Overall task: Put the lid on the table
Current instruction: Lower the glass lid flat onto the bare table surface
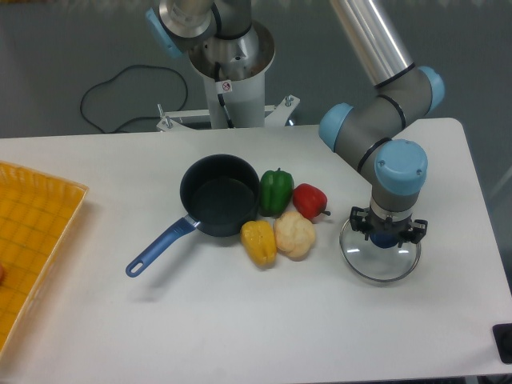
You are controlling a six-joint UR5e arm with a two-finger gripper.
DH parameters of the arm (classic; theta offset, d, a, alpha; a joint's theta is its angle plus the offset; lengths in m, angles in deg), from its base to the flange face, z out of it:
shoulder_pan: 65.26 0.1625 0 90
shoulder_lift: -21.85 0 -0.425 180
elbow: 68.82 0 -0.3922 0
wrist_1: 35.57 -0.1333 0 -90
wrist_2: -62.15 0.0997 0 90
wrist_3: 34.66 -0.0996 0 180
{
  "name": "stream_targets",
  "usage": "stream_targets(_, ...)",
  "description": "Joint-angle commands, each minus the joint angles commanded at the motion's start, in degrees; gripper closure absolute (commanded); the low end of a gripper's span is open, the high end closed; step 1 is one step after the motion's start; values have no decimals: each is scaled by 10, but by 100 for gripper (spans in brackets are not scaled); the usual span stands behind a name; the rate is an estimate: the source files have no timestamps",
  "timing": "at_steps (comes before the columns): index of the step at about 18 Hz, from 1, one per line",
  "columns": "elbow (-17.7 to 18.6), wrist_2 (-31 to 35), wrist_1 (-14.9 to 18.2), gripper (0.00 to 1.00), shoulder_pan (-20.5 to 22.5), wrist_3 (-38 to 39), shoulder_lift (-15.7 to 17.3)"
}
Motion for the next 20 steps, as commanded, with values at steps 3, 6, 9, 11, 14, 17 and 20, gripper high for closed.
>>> stream_targets(3, 4, -1, 0, 40, 0, 1, 0)
stream_targets(6, 4, -1, 0, 40, 0, 1, 0)
stream_targets(9, 5, -1, 0, 39, 0, 1, 0)
stream_targets(11, 5, -1, 0, 36, 1, 0, 1)
stream_targets(14, 5, -1, 0, 28, 0, 0, 1)
stream_targets(17, 5, -1, 0, 25, 0, 0, 2)
stream_targets(20, 5, -1, 0, 25, 0, 0, 2)
